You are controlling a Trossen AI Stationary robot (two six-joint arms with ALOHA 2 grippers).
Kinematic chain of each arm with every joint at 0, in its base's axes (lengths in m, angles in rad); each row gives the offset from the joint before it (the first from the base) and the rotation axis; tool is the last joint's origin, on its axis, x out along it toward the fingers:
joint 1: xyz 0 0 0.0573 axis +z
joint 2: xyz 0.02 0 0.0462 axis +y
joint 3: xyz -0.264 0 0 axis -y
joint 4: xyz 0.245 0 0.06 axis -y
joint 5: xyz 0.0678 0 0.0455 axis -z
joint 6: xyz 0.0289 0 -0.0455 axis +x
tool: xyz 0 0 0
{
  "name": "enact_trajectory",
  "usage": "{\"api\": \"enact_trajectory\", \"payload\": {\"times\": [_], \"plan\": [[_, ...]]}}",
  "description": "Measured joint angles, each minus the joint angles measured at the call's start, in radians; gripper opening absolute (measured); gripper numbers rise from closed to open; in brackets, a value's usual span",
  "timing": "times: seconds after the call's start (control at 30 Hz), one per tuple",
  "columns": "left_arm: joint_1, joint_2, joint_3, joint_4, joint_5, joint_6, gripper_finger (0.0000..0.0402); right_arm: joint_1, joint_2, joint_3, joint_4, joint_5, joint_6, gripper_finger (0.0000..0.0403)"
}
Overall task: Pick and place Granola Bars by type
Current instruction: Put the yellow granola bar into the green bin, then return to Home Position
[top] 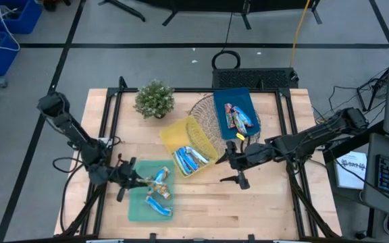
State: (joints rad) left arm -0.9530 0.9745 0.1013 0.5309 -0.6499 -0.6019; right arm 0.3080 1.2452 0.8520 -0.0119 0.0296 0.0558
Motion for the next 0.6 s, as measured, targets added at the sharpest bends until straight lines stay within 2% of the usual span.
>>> {"api": "enact_trajectory", "payload": {"times": [0.13, 0.33, 0.43, 0.53, 0.6], "plan": [[-0.019, 0.000, 0.000, -0.052, -0.038, -0.075, 0.0035, 0.010, -0.011, 0.000, -0.005, -0.002, -0.021, 0.0306], [-0.017, 0.000, 0.000, -0.039, -0.043, -0.175, 0.0103, 0.014, -0.011, 0.000, -0.015, -0.005, -0.032, 0.0306], [-0.017, 0.000, 0.000, -0.003, -0.041, -0.123, 0.0125, 0.014, -0.011, 0.000, -0.016, -0.004, -0.030, 0.0306], [-0.017, -0.001, 0.000, 0.058, -0.046, -0.004, 0.0138, 0.014, -0.028, 0.000, -0.033, -0.005, -0.024, 0.0306], [-0.017, -0.005, 0.001, 0.092, -0.091, 0.089, 0.0142, 0.014, -0.056, -0.017, -0.013, -0.004, -0.017, 0.0306]]}}
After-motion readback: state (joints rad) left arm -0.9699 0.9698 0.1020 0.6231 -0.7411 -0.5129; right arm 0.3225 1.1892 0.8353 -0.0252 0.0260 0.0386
